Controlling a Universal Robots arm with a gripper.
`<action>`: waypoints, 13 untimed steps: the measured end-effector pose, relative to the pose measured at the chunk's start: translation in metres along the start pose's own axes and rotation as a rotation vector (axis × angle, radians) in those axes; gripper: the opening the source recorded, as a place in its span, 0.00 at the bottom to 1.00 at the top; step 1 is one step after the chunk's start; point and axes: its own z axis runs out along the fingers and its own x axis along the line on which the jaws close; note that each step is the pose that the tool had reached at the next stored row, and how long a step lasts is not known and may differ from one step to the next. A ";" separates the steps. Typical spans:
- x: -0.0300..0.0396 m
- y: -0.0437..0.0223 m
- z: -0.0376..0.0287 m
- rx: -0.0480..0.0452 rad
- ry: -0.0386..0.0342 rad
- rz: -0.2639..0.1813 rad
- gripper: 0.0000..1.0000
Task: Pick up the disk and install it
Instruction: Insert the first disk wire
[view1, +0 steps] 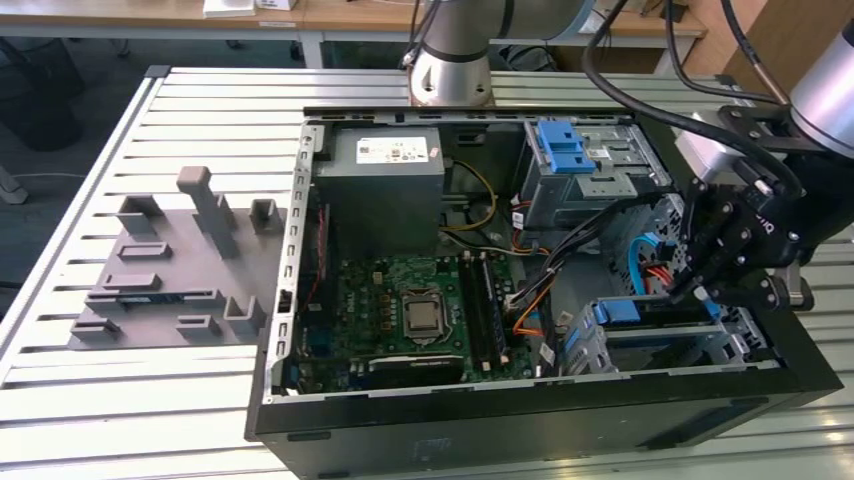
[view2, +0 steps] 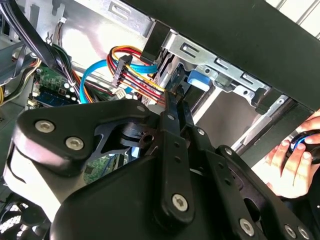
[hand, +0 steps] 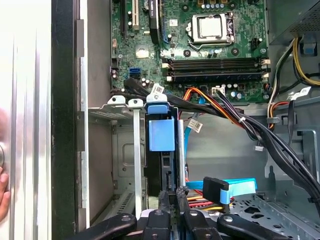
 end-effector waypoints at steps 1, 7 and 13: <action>0.0000 0.0000 0.0004 0.0000 0.0000 0.000 0.17; 0.0001 -0.0002 0.0016 -0.0002 0.0002 0.000 0.17; 0.0001 -0.0001 0.0010 -0.0003 -0.0004 0.000 0.18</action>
